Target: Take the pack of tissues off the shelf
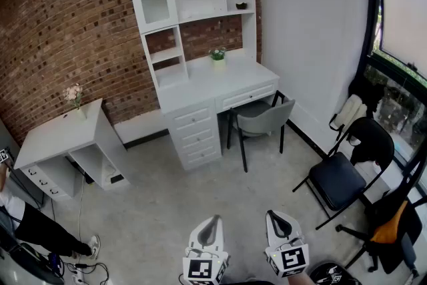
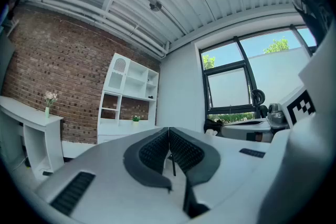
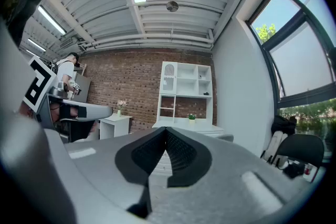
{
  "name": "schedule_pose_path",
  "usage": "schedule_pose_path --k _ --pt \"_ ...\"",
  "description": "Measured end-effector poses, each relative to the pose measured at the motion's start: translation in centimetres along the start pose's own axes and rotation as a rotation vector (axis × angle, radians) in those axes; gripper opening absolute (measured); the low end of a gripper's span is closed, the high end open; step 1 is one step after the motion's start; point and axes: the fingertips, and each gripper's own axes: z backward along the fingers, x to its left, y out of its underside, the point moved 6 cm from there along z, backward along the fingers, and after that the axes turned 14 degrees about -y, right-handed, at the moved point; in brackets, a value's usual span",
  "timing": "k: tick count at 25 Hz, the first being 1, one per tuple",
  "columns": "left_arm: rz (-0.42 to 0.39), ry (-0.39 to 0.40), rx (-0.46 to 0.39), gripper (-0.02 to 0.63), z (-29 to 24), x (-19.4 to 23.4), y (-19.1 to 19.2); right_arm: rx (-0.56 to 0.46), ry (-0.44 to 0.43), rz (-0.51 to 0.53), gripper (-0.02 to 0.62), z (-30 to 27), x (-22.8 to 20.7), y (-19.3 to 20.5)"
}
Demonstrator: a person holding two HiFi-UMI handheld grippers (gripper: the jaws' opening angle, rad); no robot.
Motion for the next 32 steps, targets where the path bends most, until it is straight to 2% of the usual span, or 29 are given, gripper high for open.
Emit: schedule_pose_path --k 16,23,28,32 --pt "0.004 -0.011 0.018 0.011 0.8 -1.2 0.9 -0.009 -0.041 -0.014 0.002 0.8 -0.3 0.6" --pt "-0.022 0.052 0.019 0.011 -2.6 -0.9 0.7 0.015 -0.006 -0.038 0.002 -1.6 -2.2 1.1" --pt "-0.013 0.053 0.032 0.011 -6.6 0.9 0.9 0.019 -0.019 -0.017 0.002 -5.5 -3.5 1.0" --pt "-0.017 0.084 0.036 0.011 -10.2 2.1 0.8 0.029 -0.024 -0.061 0.002 -9.3 -4.9 1.2"
